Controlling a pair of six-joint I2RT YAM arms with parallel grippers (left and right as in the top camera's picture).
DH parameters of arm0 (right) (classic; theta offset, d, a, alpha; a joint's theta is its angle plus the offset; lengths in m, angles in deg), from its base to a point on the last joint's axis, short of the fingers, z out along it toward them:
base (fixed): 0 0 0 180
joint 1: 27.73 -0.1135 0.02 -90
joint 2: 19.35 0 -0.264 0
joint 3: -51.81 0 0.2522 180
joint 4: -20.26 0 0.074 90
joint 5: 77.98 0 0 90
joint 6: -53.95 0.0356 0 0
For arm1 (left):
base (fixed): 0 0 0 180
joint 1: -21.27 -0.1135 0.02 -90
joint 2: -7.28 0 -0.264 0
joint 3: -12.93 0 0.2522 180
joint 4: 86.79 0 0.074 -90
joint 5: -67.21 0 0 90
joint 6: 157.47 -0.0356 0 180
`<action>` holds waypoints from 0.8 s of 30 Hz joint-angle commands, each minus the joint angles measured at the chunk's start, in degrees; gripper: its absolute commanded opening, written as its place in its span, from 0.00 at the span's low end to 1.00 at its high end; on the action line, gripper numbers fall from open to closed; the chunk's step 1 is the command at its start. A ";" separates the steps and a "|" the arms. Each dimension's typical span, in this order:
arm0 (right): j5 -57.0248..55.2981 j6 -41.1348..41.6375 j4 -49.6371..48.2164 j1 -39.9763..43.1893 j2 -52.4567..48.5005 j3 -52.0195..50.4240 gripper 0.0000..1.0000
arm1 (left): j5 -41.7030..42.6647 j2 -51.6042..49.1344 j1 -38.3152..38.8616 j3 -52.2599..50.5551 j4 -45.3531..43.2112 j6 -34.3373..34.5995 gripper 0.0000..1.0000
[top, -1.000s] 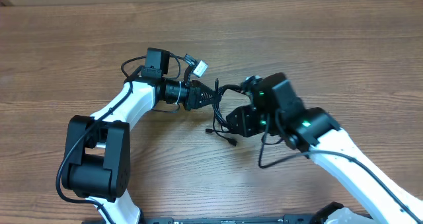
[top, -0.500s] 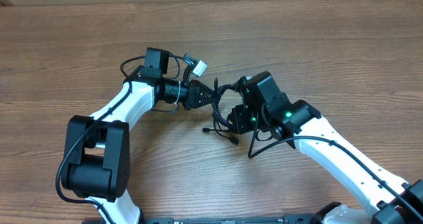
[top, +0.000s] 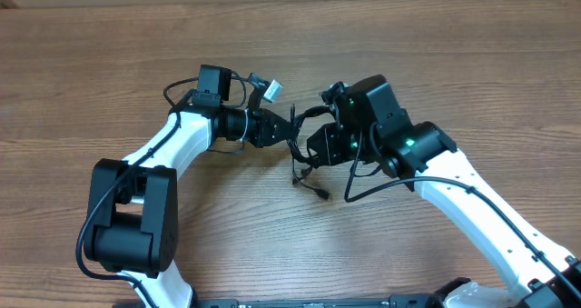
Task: Untangle cables
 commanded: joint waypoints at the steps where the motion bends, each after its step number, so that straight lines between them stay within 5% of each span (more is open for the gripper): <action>1: 8.76 0.15 -1.46 2.19 3.67 2.80 0.04 | -8.52 1.03 0.04 0.79 -0.42 4.26 0.04; 24: 20.33 0.11 -2.69 6.27 3.69 2.80 0.04 | -13.38 1.03 0.04 0.79 -0.20 7.17 0.04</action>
